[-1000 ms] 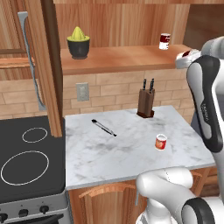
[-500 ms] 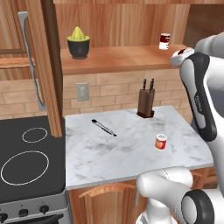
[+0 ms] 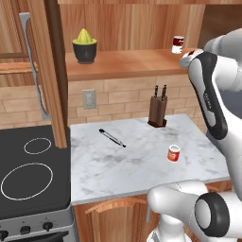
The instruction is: Pick the cans from the counter and place them in their designated side in the cabinet.
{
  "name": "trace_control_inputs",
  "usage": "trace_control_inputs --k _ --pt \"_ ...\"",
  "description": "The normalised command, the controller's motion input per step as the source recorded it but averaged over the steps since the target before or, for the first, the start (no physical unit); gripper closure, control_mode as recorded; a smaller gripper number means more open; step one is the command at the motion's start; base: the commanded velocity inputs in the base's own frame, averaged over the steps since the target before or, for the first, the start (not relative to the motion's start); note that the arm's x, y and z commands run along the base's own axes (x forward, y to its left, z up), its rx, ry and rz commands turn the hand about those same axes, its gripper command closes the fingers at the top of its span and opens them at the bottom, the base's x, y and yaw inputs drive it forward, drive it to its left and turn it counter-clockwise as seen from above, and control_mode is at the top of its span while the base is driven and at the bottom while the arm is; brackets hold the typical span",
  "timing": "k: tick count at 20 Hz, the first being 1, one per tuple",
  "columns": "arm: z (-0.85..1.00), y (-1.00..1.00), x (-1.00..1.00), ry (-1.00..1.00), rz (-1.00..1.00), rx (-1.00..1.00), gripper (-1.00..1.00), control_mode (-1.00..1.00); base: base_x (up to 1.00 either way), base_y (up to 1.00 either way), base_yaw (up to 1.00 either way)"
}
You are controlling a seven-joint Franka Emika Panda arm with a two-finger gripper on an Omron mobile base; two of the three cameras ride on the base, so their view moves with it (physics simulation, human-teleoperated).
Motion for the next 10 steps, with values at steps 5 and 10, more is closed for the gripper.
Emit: trace_control_inputs --k 5,10 --pt "0.0 -0.04 0.32 0.02 0.0 0.0 1.0 -1.0 0.0 0.0 0.0" --pt "-0.01 -0.06 0.29 0.03 0.0 0.0 1.0 -1.0 0.0 0.0 0.0"
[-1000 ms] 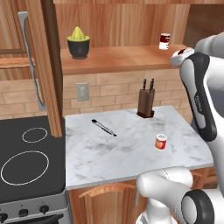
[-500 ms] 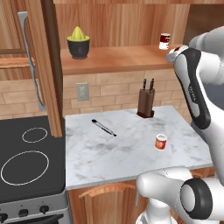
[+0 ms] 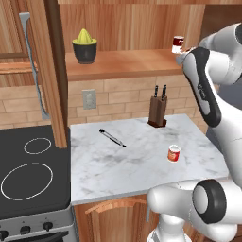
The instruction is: Pick the cans from the counter and place them in their designated side in the cabinet.
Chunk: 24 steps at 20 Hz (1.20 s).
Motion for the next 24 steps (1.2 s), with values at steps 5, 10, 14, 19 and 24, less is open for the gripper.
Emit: trace_control_inputs --k 5,10,14,19,24 --pt "-0.04 -0.06 0.28 0.01 0.0 0.0 1.0 -1.0 0.0 0.0 0.0" --pt "-0.08 -0.02 0.28 0.02 0.0 0.0 1.0 -1.0 0.0 0.0 0.0" --pt "-0.09 0.0 0.28 0.02 0.0 0.0 1.0 -1.0 0.0 0.0 0.0" --pt "-0.02 -0.02 0.28 0.0 0.0 0.0 1.0 -1.0 0.0 0.0 0.0" --pt "0.0 -0.04 0.29 0.0 0.0 0.0 1.0 -1.0 0.0 0.0 0.0"
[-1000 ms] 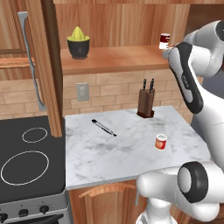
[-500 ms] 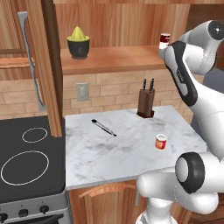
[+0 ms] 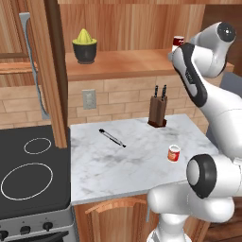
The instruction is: Pick the cans from the counter and place them in their designated side in the cabinet.
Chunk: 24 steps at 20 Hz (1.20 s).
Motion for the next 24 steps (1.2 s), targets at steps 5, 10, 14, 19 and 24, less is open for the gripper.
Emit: trace_control_inputs --k 5,10,14,19,24 --pt "-0.02 -0.06 0.28 0.03 0.0 0.0 1.0 -1.0 0.0 0.0 0.0" --pt "0.0 -0.05 0.29 0.04 0.0 0.0 1.0 -1.0 0.0 0.0 0.0" --pt "-0.01 -0.05 0.31 0.05 0.0 0.0 1.0 -1.0 0.0 0.0 0.0" --pt "-0.05 -0.07 0.29 0.03 0.0 0.0 1.0 -1.0 0.0 0.0 0.0" --pt "-0.05 -0.05 0.31 0.02 0.0 0.0 1.0 -1.0 0.0 0.0 0.0"
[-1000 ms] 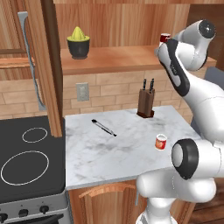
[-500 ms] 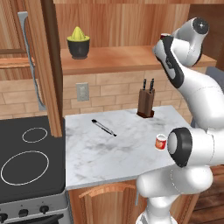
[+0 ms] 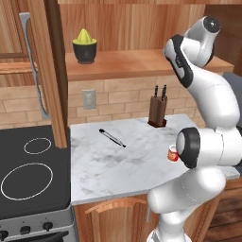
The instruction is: Pick the cans from the counter and place them in their designated side in the cabinet.
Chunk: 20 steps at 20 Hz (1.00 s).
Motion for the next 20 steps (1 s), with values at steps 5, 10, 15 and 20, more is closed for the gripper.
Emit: trace_control_inputs --k 5,10,15,20 --pt "-0.05 -0.05 0.3 0.02 0.0 0.0 1.0 -1.0 0.0 0.0 0.0" --pt "-0.1 -0.05 0.29 0.03 0.0 0.0 1.0 -1.0 0.0 0.0 0.0" --pt "-0.15 -0.04 0.23 0.03 0.0 0.0 1.0 -1.0 0.0 0.0 0.0" --pt "-0.17 -0.01 0.19 0.01 0.0 0.0 1.0 -1.0 0.0 0.0 0.0"
